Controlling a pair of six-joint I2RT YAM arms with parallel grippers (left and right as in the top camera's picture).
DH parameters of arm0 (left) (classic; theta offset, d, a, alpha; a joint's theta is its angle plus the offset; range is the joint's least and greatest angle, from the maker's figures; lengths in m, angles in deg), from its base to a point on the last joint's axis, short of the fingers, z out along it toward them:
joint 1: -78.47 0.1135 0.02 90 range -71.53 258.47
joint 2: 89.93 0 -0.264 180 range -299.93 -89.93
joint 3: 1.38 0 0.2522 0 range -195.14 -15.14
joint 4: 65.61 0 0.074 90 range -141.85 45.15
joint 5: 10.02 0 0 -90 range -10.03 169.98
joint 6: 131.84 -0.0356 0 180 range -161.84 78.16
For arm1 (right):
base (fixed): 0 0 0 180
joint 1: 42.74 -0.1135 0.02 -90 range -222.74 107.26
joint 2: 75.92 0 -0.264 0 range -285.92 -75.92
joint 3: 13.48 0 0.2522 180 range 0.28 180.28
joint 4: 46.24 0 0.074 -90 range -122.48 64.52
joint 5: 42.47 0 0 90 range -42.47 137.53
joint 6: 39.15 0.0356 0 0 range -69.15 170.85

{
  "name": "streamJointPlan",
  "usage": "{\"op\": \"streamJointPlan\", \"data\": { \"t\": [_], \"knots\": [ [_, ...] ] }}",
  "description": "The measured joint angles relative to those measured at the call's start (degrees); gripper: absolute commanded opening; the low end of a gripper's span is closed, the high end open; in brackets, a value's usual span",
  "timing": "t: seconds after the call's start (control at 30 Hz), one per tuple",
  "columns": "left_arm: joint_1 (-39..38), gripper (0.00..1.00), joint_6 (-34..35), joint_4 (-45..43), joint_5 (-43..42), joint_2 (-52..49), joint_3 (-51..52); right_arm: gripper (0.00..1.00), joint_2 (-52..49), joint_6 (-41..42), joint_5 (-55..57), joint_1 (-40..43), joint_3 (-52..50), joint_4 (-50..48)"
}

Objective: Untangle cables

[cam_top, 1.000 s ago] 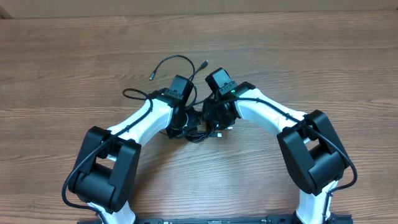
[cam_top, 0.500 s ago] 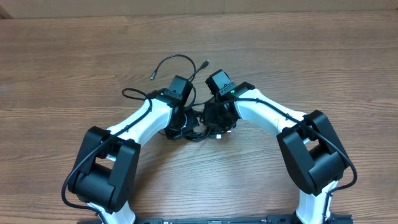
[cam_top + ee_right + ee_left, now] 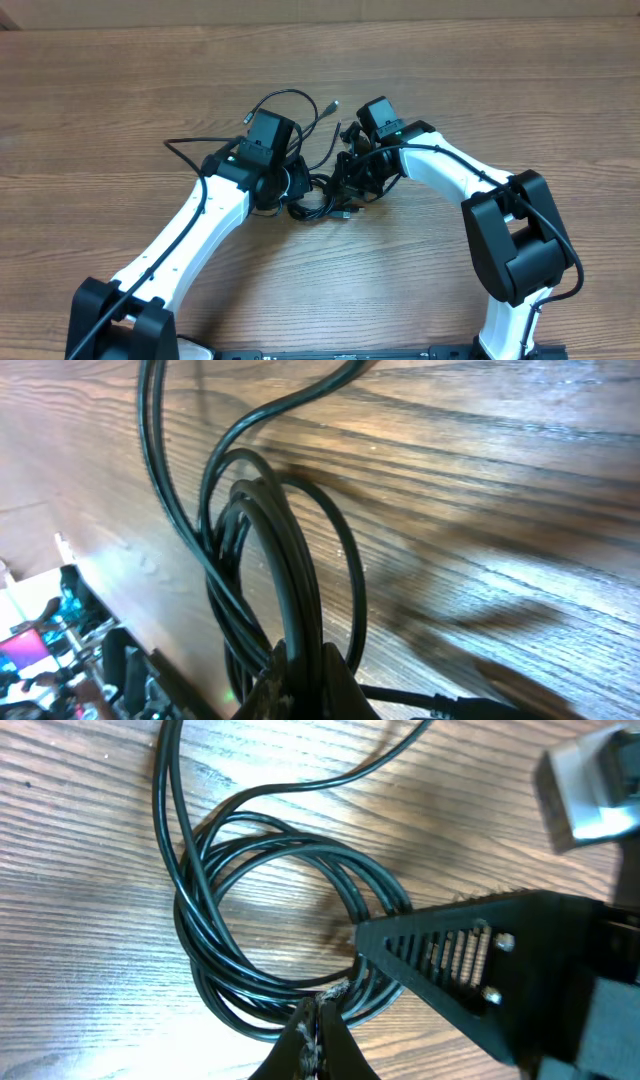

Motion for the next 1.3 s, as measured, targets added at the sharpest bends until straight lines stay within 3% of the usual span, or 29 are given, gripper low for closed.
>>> {"op": "streamJointPlan", "data": {
  "t": [0.1,0.27,0.37,0.63,1.1,1.23,1.3],
  "knots": [
    [0.0,0.08,-0.04,2.16,0.02,0.04,-0.13,0.04,0.0,-0.33,-2.21,0.02,0.0,-0.37],
    [0.0,0.38,-0.7,5.18,1.38,-0.42,-0.15,0.04,0.0,-0.35,-4.63,0.02,0.0,-1.84],
    [0.0,0.4,-1.11,6.38,2.36,-1.68,-0.15,0.04,0.0,-0.37,-5.09,0.02,0.0,-3.17],
    [0.0,0.34,-1.05,7.48,3.04,-7.45,-0.15,0.04,0.0,-0.33,-2.43,-0.31,0.0,-3.21],
    [0.0,0.32,0.28,0.0,3.19,-15.72,-0.15,0.1,0.0,-0.11,4.59,-0.35,-4.04,-3.76],
    [0.0,0.21,0.33,-0.44,4.26,-15.72,-0.15,0.1,0.0,0.37,5.31,-0.37,-4.11,-3.96],
    [0.0,0.08,0.5,-0.5,4.81,-15.72,-0.15,0.1,0.0,0.52,5.57,-0.35,-4.11,-3.93]
  ]
}}
